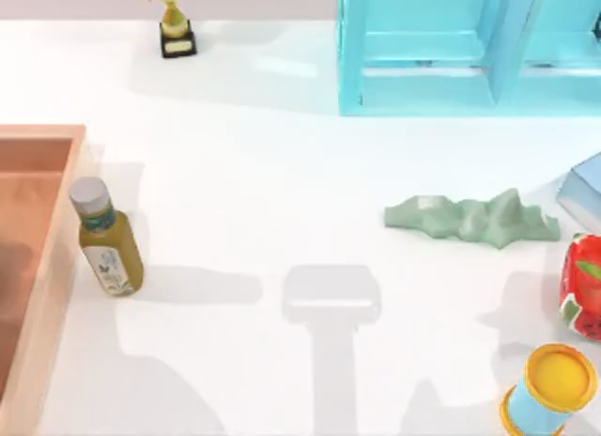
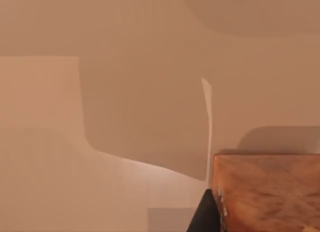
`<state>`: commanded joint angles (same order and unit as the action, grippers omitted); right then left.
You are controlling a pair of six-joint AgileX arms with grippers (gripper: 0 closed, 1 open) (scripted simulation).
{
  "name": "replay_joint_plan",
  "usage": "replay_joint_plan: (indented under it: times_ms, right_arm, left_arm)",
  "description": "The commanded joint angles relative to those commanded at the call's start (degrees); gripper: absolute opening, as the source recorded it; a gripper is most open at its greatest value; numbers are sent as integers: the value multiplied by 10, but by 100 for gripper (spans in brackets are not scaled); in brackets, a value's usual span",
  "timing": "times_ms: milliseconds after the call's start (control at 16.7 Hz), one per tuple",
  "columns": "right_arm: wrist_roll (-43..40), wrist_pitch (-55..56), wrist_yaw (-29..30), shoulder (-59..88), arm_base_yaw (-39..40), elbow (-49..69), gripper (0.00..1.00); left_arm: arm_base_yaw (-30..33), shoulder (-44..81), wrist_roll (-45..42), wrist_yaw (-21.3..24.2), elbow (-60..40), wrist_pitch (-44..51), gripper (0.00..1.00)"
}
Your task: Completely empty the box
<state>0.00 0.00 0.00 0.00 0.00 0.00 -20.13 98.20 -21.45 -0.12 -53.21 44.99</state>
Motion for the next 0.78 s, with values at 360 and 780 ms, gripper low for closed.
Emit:
replay_joint_plan:
  times_ms: [360, 780]
  right_arm:
    - [0, 0, 0, 0, 0, 0, 100]
    - [0, 0, 0, 0, 0, 0, 100]
  left_arm:
    - [0, -10, 2, -2, -12, 15, 0]
    - [-4, -83, 14, -13, -149, 125, 0]
